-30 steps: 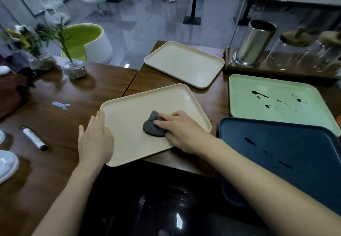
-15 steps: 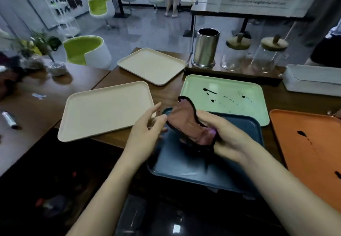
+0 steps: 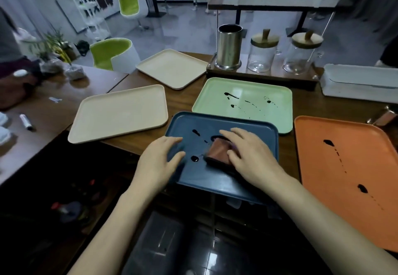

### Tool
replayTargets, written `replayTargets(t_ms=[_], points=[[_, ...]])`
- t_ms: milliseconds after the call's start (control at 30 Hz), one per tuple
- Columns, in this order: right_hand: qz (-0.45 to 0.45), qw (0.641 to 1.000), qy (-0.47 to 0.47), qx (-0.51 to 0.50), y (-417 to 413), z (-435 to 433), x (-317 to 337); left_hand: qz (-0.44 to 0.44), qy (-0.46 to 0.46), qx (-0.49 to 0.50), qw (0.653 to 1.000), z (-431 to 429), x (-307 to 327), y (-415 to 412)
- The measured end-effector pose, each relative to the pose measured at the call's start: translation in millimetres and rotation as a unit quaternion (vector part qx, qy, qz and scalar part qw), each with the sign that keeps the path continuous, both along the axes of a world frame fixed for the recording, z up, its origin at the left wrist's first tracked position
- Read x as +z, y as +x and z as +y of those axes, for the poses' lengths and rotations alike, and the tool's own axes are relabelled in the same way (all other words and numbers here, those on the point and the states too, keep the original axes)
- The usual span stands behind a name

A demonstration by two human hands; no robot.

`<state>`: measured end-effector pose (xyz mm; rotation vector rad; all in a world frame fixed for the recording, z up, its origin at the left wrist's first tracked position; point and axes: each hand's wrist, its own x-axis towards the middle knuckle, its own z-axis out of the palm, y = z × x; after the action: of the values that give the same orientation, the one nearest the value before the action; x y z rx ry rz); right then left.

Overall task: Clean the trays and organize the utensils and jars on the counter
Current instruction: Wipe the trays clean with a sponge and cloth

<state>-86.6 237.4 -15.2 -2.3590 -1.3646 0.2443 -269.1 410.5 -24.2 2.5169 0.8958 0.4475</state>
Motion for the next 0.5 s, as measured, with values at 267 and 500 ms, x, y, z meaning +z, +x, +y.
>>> replayTargets(t_ms=[267, 500], points=[[-0.054, 0.988, -0.042, 0.139, -7, -11, -18, 0.052, -0.047, -0.034, 0.997, 15, -37, -25], [-0.111, 0.985, -0.068, 0.117, -14, 25, -40, 0.084, -0.053, -0.035, 0.994, 29, -48, -26]])
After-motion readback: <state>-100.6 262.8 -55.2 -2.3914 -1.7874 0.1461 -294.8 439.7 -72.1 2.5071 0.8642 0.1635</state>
